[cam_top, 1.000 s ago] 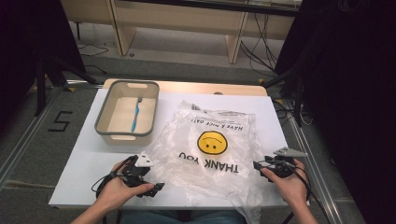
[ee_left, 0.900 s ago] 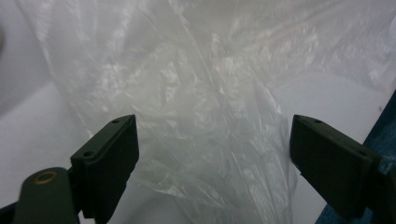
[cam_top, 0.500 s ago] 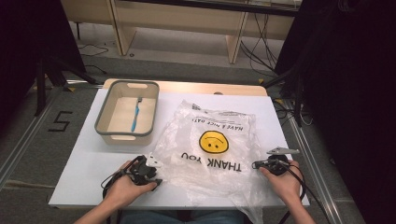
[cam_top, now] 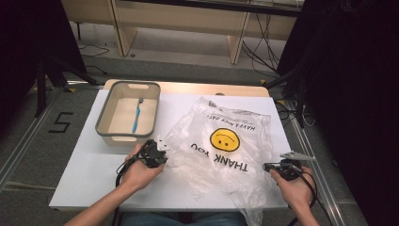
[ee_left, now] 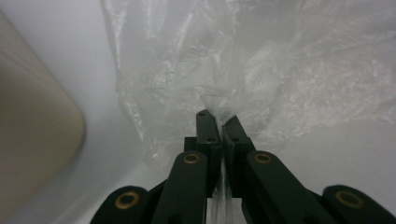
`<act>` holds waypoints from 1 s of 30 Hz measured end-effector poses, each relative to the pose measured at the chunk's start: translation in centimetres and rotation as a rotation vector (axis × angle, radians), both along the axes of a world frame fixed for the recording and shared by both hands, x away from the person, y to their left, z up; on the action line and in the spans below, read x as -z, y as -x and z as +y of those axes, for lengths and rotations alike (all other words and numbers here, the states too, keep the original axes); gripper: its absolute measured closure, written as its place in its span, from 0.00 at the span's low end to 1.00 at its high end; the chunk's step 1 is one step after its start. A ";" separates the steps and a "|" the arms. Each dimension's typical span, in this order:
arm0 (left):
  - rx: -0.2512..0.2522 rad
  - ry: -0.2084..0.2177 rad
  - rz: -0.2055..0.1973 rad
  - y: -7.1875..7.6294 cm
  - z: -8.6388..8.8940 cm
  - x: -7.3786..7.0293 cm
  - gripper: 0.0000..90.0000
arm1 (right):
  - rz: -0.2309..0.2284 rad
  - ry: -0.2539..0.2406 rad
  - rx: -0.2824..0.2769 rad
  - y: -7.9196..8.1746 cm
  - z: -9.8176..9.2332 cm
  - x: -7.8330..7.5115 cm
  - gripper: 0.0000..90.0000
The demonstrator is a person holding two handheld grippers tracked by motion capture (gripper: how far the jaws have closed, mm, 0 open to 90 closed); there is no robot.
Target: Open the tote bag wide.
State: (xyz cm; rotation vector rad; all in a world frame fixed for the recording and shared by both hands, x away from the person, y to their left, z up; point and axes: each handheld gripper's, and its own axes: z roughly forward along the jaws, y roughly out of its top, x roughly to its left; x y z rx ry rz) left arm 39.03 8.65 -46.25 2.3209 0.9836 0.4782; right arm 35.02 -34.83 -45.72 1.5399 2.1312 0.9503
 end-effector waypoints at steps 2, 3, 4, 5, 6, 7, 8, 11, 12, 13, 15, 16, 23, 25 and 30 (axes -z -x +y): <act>-0.011 -0.006 -0.012 -0.8 -0.1 0.0 0.98 | 0.005 -0.004 0.005 0.2 0.1 0.0 1.00; -0.017 -0.010 -0.021 -1.1 -0.3 0.1 0.98 | 0.008 -0.005 0.005 0.2 0.1 0.0 1.00; -0.023 -0.010 -0.027 -1.5 -0.3 0.1 0.98 | 0.017 -0.011 0.009 0.4 0.3 -0.1 1.00; -0.030 -0.005 -0.029 -1.8 -0.4 0.0 0.98 | 0.017 -0.011 0.009 0.4 0.3 -0.1 1.00; -0.039 0.002 -0.037 -2.1 -0.5 -0.1 0.98 | 0.018 -0.013 0.005 0.6 0.4 -0.2 1.00; -0.046 0.002 -0.044 -2.3 -0.7 -0.2 0.98 | 0.018 -0.013 0.005 0.6 0.4 -0.2 1.00; -0.053 0.007 -0.044 -2.6 -0.8 -0.2 0.98 | 0.024 -0.014 0.000 0.9 0.5 -0.2 1.00; -0.071 0.019 -0.045 -3.4 -1.2 -0.3 0.98 | 0.039 -0.017 0.001 1.2 0.7 -0.2 1.00; -0.081 0.027 -0.047 -3.6 -1.4 -0.3 0.98 | 0.048 -0.022 0.000 1.6 0.8 -0.2 1.00; -0.079 0.020 -0.050 -3.8 -1.5 -0.4 0.98 | 0.048 -0.022 0.000 1.6 0.8 -0.2 1.00; -0.086 0.025 -0.062 -4.2 -1.9 -0.4 0.97 | 0.062 -0.026 -0.005 1.9 0.8 -0.2 1.00; -0.090 0.026 -0.063 -4.4 -2.0 -0.4 0.97 | 0.079 -0.031 -0.003 2.2 0.9 -0.1 1.00; -0.108 0.014 -0.094 -5.4 -2.6 -0.6 0.94 | 0.098 -0.043 -0.016 2.9 1.1 0.0 1.00; -0.110 0.020 -0.107 -5.5 -2.7 -0.7 0.90 | 0.108 -0.044 -0.023 3.0 1.2 0.1 1.00; -0.086 0.035 -0.166 -4.9 -2.8 -1.4 0.59 | 0.142 -0.051 -0.045 3.1 1.6 0.4 0.94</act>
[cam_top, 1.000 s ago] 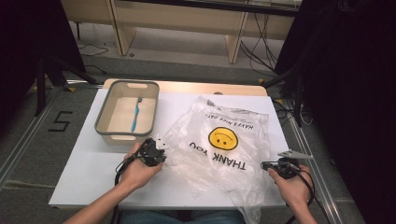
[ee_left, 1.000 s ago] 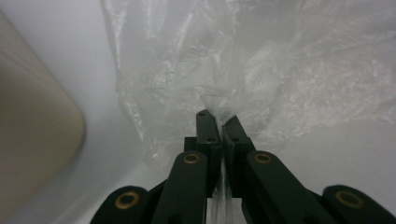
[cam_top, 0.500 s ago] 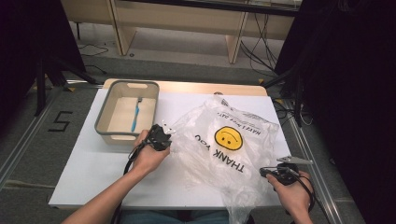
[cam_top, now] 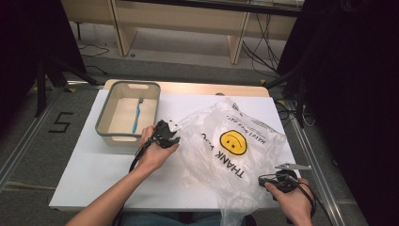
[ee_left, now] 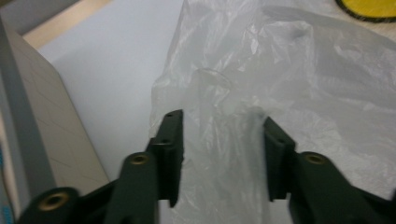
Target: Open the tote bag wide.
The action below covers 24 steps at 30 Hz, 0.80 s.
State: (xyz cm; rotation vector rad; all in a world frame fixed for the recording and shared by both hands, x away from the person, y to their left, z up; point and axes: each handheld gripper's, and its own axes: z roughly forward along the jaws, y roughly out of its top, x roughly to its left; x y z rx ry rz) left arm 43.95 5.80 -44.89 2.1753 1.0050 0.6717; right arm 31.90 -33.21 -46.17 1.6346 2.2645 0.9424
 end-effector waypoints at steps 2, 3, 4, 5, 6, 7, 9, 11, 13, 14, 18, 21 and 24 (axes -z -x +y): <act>0.008 0.008 -0.032 0.5 0.2 -0.6 0.52 | 0.006 -0.007 0.004 0.0 0.0 0.0 0.85; 0.005 0.013 -0.038 0.7 0.4 -0.9 0.52 | 0.006 -0.007 0.004 0.0 0.0 0.0 0.85; 0.008 0.016 -0.058 1.3 0.7 -1.6 0.47 | -0.013 0.033 0.022 0.1 0.0 -0.2 0.74; 0.008 0.016 -0.058 1.3 0.7 -1.6 0.46 | -0.013 0.033 0.022 0.1 0.0 -0.2 0.74; 0.016 0.013 -0.067 1.6 0.8 -1.9 0.45 | -0.044 0.073 0.045 0.3 -0.1 -0.6 0.67; 0.021 0.019 -0.077 2.0 0.8 -2.2 0.45 | -0.044 0.073 0.045 0.3 -0.1 -0.6 0.67; 0.035 0.025 -0.086 2.8 0.9 -2.5 0.43 | -0.094 0.085 0.065 0.4 -0.3 -1.2 0.61; 0.044 0.022 -0.091 3.3 1.2 -2.9 0.41 | -0.149 0.123 0.083 0.5 -0.4 -1.9 0.56; 0.048 0.030 -0.097 3.8 1.5 -3.3 0.41 | -0.197 0.147 0.099 0.6 -0.4 -2.5 0.52; 0.051 0.034 -0.098 4.0 1.7 -3.4 0.42 | -0.222 0.162 0.101 0.6 -0.3 -2.6 0.50; 0.082 0.050 -0.091 5.0 1.9 -3.5 0.44 | -0.270 0.221 0.113 0.6 0.0 -3.1 0.45; 0.120 0.044 -0.067 5.9 1.7 -3.2 0.46 | -0.281 0.228 0.122 0.6 -0.1 -3.3 0.45; 0.167 0.063 -0.027 6.6 1.3 -2.8 0.51 | -0.322 0.203 0.089 0.4 0.0 -3.6 0.46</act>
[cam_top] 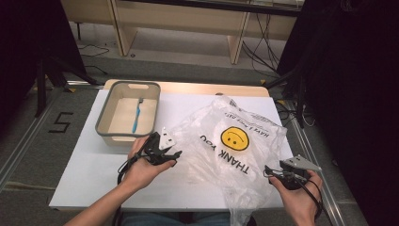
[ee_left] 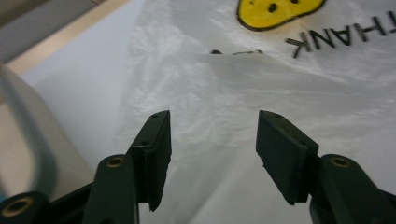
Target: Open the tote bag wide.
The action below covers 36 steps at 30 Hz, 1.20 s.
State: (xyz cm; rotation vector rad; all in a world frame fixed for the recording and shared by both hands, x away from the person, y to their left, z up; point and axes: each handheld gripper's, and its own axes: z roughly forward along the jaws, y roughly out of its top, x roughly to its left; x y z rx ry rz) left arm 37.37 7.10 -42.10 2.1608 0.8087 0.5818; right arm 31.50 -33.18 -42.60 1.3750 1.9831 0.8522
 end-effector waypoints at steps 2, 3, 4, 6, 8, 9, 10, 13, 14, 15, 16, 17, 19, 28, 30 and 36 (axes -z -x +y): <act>0.026 0.011 0.036 0.5 -0.4 0.5 0.53 | -0.006 -0.015 -0.047 -0.3 0.5 0.1 0.46; 0.044 0.007 0.050 0.7 -0.7 0.8 0.53 | -0.006 -0.015 -0.047 -0.3 0.5 0.1 0.46; 0.060 0.003 0.063 0.8 -1.0 1.1 0.54 | -0.007 -0.026 -0.078 -0.5 0.8 0.1 0.47; 0.079 -0.009 0.075 1.1 -1.6 1.7 0.58 | 0.016 -0.079 -0.178 -1.3 2.2 0.6 0.49; 0.101 -0.020 0.102 1.2 -2.0 2.2 0.58 | 0.039 -0.092 -0.240 -1.8 3.3 0.9 0.50; 0.107 -0.020 0.111 1.2 -2.3 2.4 0.58 | 0.039 -0.092 -0.240 -1.8 3.3 0.9 0.50; 0.117 -0.015 0.125 1.3 -2.5 2.7 0.59 | 0.050 -0.088 -0.270 -2.1 3.9 1.1 0.51; 0.156 -0.003 0.171 1.7 -3.4 3.4 0.60 | 0.077 -0.080 -0.356 -2.8 5.6 1.6 0.52; 0.168 -0.006 0.180 1.9 -3.6 3.7 0.60 | 0.093 -0.079 -0.404 -3.2 6.7 1.8 0.52; 0.183 -0.009 0.187 2.0 -3.9 3.9 0.60 | 0.093 -0.079 -0.404 -3.2 6.7 1.8 0.52; 0.201 -0.018 0.191 2.1 -4.2 4.1 0.58 | 0.102 -0.078 -0.445 -3.6 7.7 2.0 0.52; 0.208 -0.009 0.195 2.2 -4.5 4.4 0.58 | 0.102 -0.078 -0.445 -3.6 7.7 2.0 0.52; 0.225 0.003 0.206 2.3 -4.9 4.7 0.55 | 0.106 -0.076 -0.479 -3.9 8.6 2.2 0.51; 0.226 -0.012 0.236 2.1 -5.3 5.9 0.58 | 0.173 -0.065 -0.566 -5.4 10.8 3.9 0.46; 0.221 -0.006 0.237 2.0 -5.4 6.0 0.60 | 0.173 -0.062 -0.585 -5.6 11.3 4.0 0.46; 0.227 -0.024 0.241 1.9 -5.4 6.4 0.62 | 0.207 -0.025 -0.626 -5.9 12.4 4.7 0.47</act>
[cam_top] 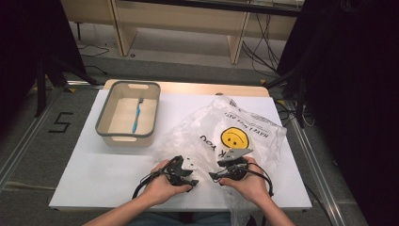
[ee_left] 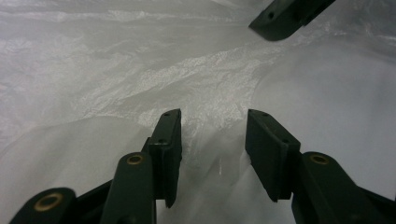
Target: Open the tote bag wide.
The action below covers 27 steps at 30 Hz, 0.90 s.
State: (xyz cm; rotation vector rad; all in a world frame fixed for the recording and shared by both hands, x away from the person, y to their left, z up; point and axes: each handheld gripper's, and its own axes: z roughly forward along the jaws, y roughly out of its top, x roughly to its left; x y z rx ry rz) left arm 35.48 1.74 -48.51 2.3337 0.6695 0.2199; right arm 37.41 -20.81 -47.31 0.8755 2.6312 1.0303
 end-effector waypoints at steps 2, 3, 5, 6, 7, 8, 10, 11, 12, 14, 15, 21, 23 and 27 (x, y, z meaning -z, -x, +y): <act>0.002 0.001 0.005 -0.1 0.0 0.0 0.62 | 0.007 0.013 -0.006 -0.2 0.3 0.3 0.50; 0.000 0.005 0.005 -0.1 0.0 0.0 0.62 | 0.007 0.013 -0.006 -0.2 0.3 0.3 0.50; 0.000 0.005 0.005 -0.1 0.1 0.0 0.63 | 0.022 0.024 -0.008 -0.4 0.5 0.5 0.55; 0.000 0.004 0.004 -0.1 0.1 0.0 0.63 | 0.027 0.030 -0.009 -0.5 0.6 0.5 0.57; -0.001 0.005 0.003 -0.1 0.1 0.0 0.63 | 0.031 0.039 -0.012 -0.6 0.7 0.6 0.59; -0.001 0.004 0.004 -0.1 0.1 0.0 0.64 | 0.040 0.044 -0.001 -0.7 0.9 0.7 0.66; -0.003 0.006 0.002 -0.1 0.1 0.1 0.64 | 0.044 0.046 0.004 -0.8 0.9 0.7 0.72; -0.004 0.006 0.003 -0.1 0.1 0.1 0.64 | 0.044 0.046 0.004 -0.8 0.9 0.7 0.72; -0.004 0.006 0.002 -0.1 0.1 0.1 0.64 | 0.052 0.044 0.012 -0.9 0.9 0.6 0.75; -0.006 0.007 0.003 -0.1 0.1 0.1 0.64 | 0.043 0.058 0.021 -1.0 0.8 0.6 0.87; -0.006 0.006 0.003 -0.1 0.1 0.1 0.64 | 0.043 0.058 0.021 -1.0 0.8 0.6 0.87; -0.009 0.006 0.001 -0.1 0.1 0.1 0.64 | 0.065 0.053 0.070 -1.3 0.6 0.4 1.00; -0.012 0.007 0.003 -0.1 0.1 0.1 0.64 | 0.050 0.036 0.085 -1.4 0.4 0.0 1.00; -0.011 0.006 0.001 -0.1 0.1 0.1 0.65 | -0.011 -0.019 0.120 -1.4 0.1 -1.7 1.00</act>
